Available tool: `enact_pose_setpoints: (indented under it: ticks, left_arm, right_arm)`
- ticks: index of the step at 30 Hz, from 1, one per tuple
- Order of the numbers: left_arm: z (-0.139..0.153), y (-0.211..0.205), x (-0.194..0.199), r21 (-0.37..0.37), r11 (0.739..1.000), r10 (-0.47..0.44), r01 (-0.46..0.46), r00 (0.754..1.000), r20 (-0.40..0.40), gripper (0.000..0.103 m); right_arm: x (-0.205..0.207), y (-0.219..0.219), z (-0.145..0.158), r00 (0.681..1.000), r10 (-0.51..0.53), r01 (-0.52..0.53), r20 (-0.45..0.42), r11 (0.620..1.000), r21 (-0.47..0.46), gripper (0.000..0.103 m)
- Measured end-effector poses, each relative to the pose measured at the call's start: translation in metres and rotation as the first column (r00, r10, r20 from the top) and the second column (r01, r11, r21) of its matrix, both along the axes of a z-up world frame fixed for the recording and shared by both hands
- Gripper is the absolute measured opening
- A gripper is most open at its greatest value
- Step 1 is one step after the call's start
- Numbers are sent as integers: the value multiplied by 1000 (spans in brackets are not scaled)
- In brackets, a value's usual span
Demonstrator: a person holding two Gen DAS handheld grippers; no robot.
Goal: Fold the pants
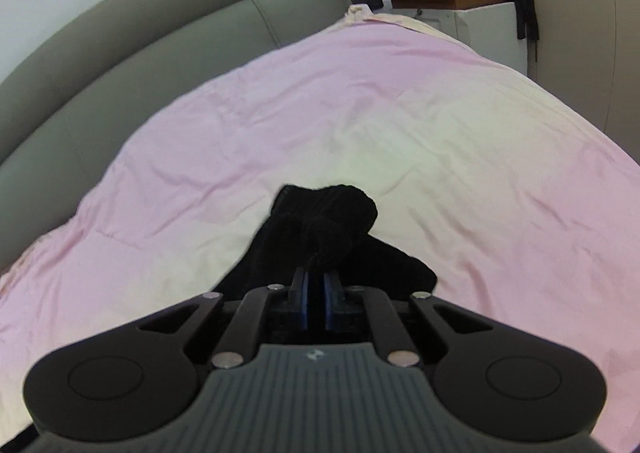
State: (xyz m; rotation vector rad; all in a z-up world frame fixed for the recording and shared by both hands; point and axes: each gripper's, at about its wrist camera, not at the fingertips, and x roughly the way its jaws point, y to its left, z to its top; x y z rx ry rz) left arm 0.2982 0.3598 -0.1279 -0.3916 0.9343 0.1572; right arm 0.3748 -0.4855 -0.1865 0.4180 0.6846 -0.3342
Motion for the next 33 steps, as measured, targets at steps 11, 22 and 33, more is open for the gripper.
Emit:
enact_pose_setpoints:
  ticks: [11, 22, 33]
  left_arm:
    - [-3, 0, -32, -105, 988, 112, -109, 994, 19, 89]
    - [-46, -19, -47, -349, 911, 218, -219, 975, -42, 90]
    - [-108, -26, -56, -707, 622, 494, -337, 869, 20, 91]
  right_arm:
    - [-37, -18, -24, 974, -221, 215, 44, 970, 112, 89]
    - [-7, -33, -54, 982, -191, 179, 10, 939, 293, 72]
    - [-7, -31, -57, 996, -71, 54, 59, 966, 251, 28]
